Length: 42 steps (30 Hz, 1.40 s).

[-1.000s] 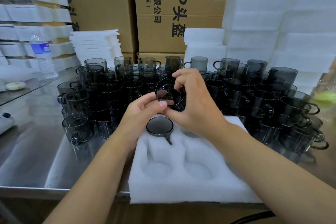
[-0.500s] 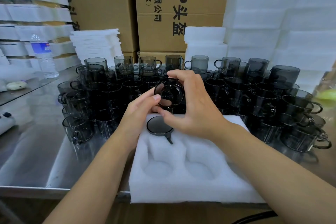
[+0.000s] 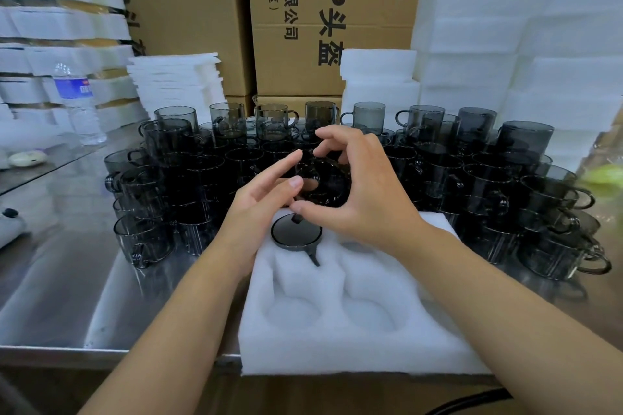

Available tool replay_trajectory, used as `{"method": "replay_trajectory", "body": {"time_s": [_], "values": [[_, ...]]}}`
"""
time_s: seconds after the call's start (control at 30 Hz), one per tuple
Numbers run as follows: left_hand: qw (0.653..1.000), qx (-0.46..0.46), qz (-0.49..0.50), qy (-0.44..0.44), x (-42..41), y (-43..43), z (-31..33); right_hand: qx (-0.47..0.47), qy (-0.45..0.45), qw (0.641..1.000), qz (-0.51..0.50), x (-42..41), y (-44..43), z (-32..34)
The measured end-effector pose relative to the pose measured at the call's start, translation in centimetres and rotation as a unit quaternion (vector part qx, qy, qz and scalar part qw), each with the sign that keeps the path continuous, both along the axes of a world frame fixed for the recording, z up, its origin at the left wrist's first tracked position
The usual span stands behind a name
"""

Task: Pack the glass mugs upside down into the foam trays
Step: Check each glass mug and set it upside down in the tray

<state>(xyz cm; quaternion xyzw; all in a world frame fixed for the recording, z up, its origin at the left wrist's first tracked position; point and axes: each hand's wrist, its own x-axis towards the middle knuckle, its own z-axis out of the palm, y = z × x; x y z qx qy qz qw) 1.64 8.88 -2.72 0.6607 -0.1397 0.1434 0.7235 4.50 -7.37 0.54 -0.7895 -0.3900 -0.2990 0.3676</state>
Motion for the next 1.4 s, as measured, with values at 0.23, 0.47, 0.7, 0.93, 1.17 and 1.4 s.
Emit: {"method": "replay_trajectory", "body": {"time_s": [0.23, 0.47, 0.7, 0.93, 1.17, 1.4], "values": [[0.999, 0.005, 0.035, -0.016, -0.1, 0.0, 0.2, -0.054, -0.019, 0.998, -0.034, 0.0, -0.3, 0.2], [0.999, 0.037, 0.035, -0.007, 0.2, -0.4, 0.3, 0.013, 0.098, 0.995, 0.010, -0.3, -1.4, 1.5], [0.998, 0.058, 0.025, 0.018, 0.1, -1.0, 0.2, 0.076, 0.234, 0.965, 0.089, -2.0, -5.4, 0.7], [0.997, 0.064, 0.044, 0.025, 0.0, -0.8, -0.1, 0.005, 0.260, 0.963, 0.074, -2.0, -5.8, -0.5], [0.997, 0.062, 0.047, 0.026, -0.1, -1.1, 0.2, -0.071, 0.257, 0.961, 0.067, -2.3, -5.6, -0.4], [0.996, 0.068, 0.050, 0.021, -0.2, -1.1, 0.3, -0.046, 0.272, 0.961, 0.030, -1.7, -5.7, -0.6]]}}
